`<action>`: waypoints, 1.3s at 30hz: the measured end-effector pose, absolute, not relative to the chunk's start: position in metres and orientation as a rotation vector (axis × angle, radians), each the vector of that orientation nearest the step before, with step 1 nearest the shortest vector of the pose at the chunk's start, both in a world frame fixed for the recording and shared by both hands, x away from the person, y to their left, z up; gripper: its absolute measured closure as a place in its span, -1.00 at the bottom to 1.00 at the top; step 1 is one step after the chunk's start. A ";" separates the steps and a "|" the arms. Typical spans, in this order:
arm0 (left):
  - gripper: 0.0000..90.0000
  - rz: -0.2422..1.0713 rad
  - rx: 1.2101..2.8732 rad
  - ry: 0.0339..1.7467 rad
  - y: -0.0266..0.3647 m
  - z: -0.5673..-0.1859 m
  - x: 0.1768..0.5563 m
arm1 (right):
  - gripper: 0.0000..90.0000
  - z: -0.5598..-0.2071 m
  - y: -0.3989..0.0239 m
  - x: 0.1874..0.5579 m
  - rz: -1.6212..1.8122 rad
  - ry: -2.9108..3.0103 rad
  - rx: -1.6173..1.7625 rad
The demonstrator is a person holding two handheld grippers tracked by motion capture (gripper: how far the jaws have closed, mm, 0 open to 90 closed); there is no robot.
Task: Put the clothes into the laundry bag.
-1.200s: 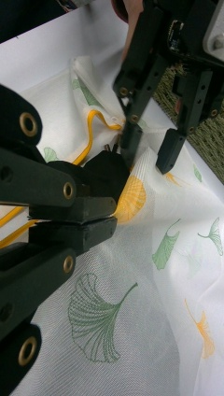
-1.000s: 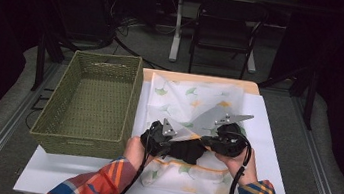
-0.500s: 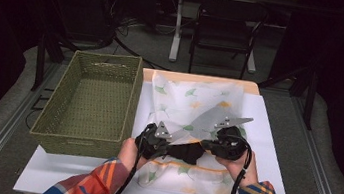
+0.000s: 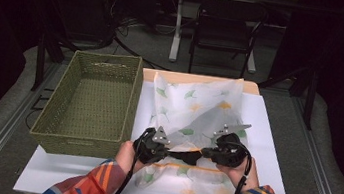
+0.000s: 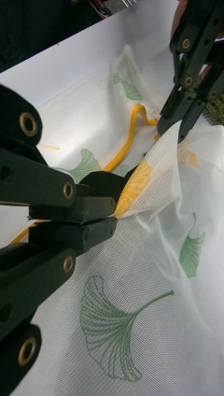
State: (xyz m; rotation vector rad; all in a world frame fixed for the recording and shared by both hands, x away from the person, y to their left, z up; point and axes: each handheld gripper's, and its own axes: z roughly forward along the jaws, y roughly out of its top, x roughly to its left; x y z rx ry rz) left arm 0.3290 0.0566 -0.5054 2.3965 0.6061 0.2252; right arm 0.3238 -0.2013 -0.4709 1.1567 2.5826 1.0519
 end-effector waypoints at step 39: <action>0.96 0.125 2.522 0.494 0.051 -0.522 0.317 | 0.97 -0.506 -0.198 0.319 0.861 2.737 1.140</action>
